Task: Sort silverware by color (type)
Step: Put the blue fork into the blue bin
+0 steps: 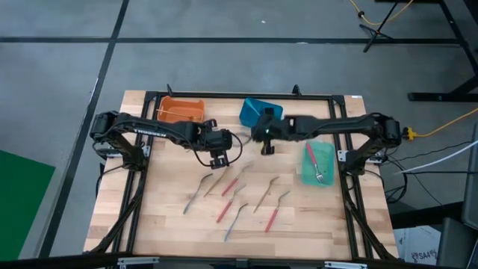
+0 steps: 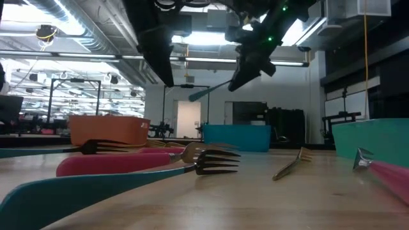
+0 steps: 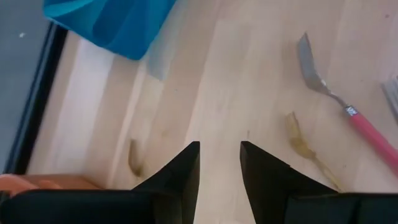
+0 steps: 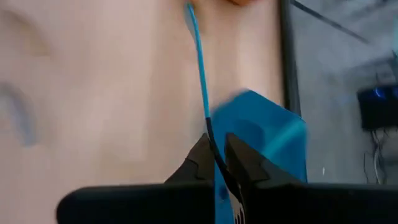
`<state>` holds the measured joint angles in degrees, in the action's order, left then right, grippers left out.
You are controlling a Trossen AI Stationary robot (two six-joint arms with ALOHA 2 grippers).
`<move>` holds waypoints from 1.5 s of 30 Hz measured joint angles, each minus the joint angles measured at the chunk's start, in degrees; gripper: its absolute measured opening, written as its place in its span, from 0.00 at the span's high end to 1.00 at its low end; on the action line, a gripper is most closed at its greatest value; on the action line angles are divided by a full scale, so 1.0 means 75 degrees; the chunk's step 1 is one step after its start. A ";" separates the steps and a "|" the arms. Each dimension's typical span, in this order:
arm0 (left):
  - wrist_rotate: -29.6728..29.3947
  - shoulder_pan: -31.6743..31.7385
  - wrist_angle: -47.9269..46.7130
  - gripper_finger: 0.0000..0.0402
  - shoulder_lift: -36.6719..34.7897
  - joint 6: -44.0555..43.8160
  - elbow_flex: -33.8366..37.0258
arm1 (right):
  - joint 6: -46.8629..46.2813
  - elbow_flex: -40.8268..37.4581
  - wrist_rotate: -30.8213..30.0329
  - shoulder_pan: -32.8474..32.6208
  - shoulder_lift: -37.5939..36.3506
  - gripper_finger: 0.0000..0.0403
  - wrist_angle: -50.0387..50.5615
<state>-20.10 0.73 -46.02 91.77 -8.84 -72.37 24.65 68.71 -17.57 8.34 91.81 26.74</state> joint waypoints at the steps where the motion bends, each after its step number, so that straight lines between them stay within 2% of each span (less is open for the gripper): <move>1: -0.0048 0.0000 -0.0018 0.73 0.0000 -0.0002 -0.0015 | -0.0124 0.0000 -0.0009 0.0188 -0.0054 0.97 0.0027; 8: -0.0049 0.0000 -0.0028 0.73 0.0003 0.0000 -0.0016 | -0.1458 0.0000 0.0001 0.1796 -0.0006 0.98 -0.0219; 15: -0.0052 0.0000 0.0035 0.73 0.0006 -0.0003 -0.0016 | -0.2277 -0.0003 0.1164 0.2785 0.0686 0.99 -0.0990; 20: -0.0055 0.0000 0.0036 0.73 0.0006 -0.0009 -0.0015 | -0.2598 -0.0003 0.1205 0.2845 0.1117 0.98 -0.1237; 30: -0.0055 0.0000 0.0036 0.73 0.0008 -0.0027 -0.0012 | -0.3256 -0.0003 0.0470 0.2841 0.1534 0.99 -0.1282; 45: -0.0055 0.0000 0.0053 0.73 0.0009 0.0000 -0.0007 | -0.3451 -0.0003 0.0640 0.2835 0.1596 0.96 -0.1272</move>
<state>-20.51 0.73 -45.63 91.83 -8.84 -72.42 -1.23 68.69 -12.77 29.61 103.79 17.20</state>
